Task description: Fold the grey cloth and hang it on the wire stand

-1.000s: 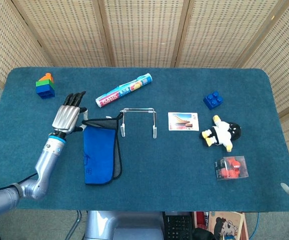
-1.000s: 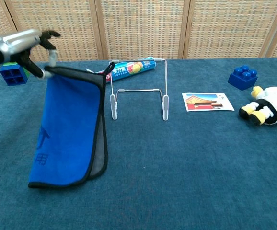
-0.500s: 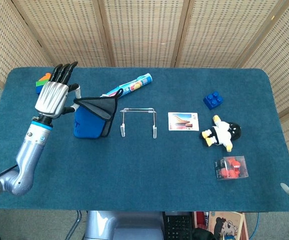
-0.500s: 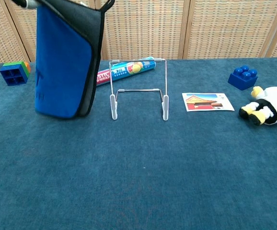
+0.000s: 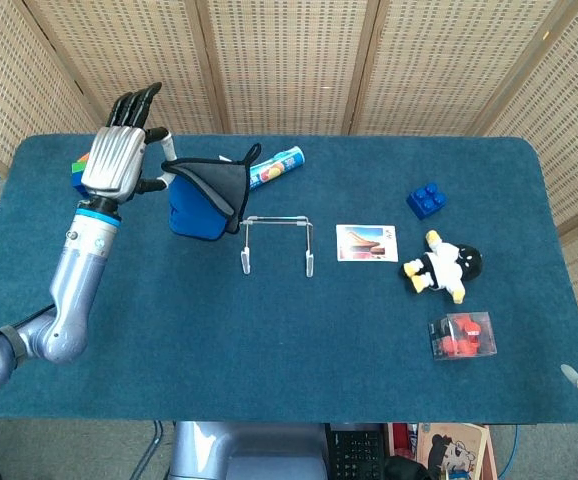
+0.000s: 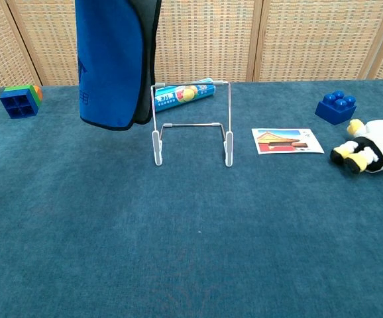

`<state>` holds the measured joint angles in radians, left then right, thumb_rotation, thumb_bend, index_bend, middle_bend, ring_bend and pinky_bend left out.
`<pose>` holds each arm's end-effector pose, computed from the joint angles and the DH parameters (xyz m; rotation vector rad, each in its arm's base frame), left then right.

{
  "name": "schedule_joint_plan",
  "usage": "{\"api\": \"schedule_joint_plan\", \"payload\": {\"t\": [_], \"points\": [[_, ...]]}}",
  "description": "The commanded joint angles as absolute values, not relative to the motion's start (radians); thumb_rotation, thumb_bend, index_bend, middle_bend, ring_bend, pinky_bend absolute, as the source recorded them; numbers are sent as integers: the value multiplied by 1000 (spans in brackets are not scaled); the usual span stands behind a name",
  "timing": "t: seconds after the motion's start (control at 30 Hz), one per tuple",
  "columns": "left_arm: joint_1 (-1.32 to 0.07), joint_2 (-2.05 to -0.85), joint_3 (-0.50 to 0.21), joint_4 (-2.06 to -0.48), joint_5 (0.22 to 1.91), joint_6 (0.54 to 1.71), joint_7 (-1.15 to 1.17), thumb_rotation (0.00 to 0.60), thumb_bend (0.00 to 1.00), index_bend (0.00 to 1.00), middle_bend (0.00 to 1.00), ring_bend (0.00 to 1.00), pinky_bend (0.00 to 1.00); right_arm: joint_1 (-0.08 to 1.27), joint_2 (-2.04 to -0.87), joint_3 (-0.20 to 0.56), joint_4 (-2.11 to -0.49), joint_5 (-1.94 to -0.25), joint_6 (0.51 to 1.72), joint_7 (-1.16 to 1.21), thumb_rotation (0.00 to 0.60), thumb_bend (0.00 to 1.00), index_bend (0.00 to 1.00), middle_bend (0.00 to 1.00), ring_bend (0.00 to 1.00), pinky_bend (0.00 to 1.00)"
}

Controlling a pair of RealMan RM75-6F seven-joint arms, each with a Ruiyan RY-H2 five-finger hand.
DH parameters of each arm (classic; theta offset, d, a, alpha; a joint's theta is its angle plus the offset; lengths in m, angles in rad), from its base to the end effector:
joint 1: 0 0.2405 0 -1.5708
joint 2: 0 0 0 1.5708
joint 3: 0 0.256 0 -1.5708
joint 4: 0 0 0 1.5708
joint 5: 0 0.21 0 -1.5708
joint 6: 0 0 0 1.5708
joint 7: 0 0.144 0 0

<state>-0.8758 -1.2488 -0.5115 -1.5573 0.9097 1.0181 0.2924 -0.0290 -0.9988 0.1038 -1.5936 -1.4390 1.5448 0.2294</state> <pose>-0.0725 0.4362 0.1561 -1.4592 -0.7990 -1.2609 -0.3389 -0.1544 0.2200 1.1714 -0.9510 0.9484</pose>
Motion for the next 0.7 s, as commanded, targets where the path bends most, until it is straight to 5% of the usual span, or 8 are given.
{"api": "schedule_joint_plan", "payload": {"t": [0.03, 0.7], "points": [[-917, -1263, -537, -1514, 849, 998, 301, 600, 476, 861, 0, 0, 0, -25, -1001, 106, -1592, -1432, 1537, 225, 600, 0, 0, 0, 0, 0], [-1137, -1363, -623, -1412, 676, 950, 263, 600, 476, 862, 0, 0, 0, 5, -1003, 141, -1575, -1342, 1462, 227, 600, 0, 0, 0, 0, 0]]}}
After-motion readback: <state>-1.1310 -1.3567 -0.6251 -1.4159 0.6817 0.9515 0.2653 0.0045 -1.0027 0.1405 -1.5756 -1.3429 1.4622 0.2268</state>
